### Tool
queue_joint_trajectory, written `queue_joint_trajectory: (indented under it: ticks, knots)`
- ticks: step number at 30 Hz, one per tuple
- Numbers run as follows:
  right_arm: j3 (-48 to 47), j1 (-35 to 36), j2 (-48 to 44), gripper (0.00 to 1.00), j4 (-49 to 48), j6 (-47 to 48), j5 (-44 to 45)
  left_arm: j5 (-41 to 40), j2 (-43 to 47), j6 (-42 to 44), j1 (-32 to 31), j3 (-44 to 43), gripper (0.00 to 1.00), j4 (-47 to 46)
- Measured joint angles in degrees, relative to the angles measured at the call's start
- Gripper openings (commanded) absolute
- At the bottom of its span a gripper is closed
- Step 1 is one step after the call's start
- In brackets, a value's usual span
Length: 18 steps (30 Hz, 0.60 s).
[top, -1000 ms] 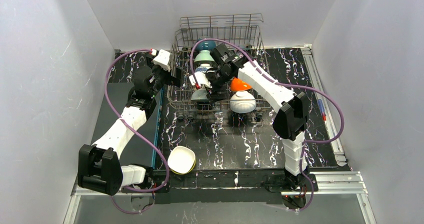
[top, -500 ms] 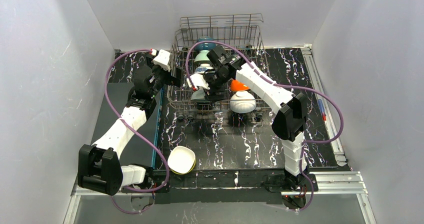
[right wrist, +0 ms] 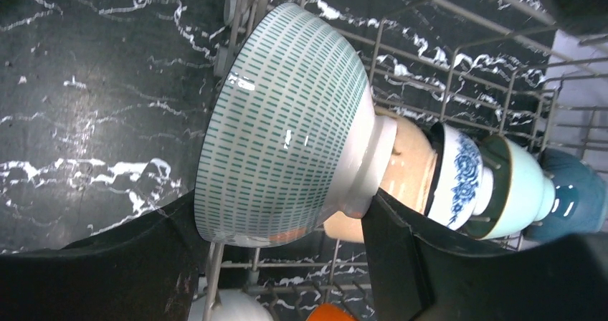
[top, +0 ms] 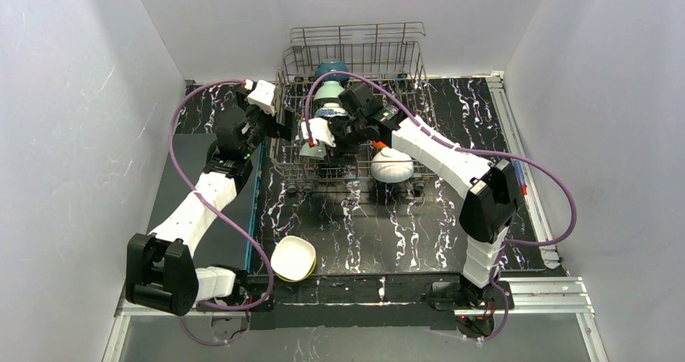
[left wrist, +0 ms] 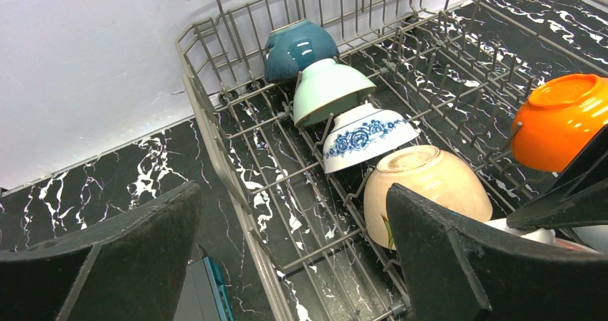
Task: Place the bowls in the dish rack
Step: Turn the bowl upside down on the dish rack.
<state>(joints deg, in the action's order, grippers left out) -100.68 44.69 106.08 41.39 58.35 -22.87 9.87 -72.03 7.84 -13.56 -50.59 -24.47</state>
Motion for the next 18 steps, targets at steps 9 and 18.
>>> queue_joint_trajectory:
  ticks: [9,18]
  knots:
    - [0.7,-2.25,-1.03,0.01,-6.27,-4.68,-3.48,0.0,0.0,0.0,0.0,0.24,0.98,-0.02]
    - [0.2,-11.06,-1.6,0.01,-8.02,-8.94,-8.39,-0.2,0.0,0.02,0.0,0.28,0.98,-0.02]
